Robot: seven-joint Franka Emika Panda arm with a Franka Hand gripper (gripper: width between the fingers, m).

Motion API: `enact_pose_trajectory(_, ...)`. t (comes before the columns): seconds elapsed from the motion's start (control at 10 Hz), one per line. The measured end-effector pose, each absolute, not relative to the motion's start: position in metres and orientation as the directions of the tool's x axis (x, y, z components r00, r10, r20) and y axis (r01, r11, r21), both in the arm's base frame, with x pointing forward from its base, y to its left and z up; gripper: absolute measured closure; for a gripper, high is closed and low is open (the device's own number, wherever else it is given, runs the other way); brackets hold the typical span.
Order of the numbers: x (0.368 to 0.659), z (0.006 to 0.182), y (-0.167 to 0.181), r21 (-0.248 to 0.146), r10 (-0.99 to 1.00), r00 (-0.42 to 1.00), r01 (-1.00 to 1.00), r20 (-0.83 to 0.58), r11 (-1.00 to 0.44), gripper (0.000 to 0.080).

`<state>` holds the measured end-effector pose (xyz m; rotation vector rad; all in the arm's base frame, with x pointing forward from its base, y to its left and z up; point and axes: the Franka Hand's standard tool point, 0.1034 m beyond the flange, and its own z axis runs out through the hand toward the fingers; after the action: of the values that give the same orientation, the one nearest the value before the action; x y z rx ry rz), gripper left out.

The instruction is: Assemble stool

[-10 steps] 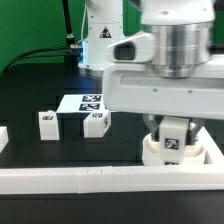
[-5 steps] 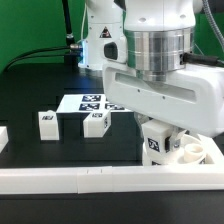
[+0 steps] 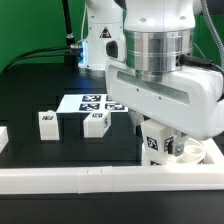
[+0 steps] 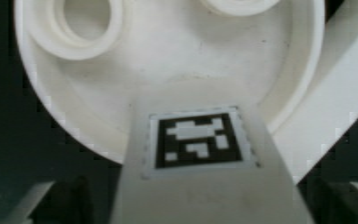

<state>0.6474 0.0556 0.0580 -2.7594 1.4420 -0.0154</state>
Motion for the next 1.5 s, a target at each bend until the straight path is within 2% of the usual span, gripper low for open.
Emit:
enact_pose_trajectory(0.4,0.645,0.097,0.055,-0.062,-0.783,0.622,-0.781,-0.003,-0.621,0.0151)
enact_pose_trajectory(0.9,0.643,0.093,0.054,-0.058,-0.778,0.629,-0.776,-0.004,-0.628,0.0151)
enact_pose_trajectory(1.2,0.632,0.106,0.041,-0.072,-0.690,0.724,-0.688,-0.004,-0.722,0.0151)
enact_pose_trajectory(1.3,0.623,0.107,0.033,-0.068,-0.547,0.837,-0.546,0.006,-0.835,0.0151)
enact_pose_trajectory(1.5,0.612,0.101,0.023,-0.060,-0.380,0.924,-0.378,0.029,-0.924,0.0151)
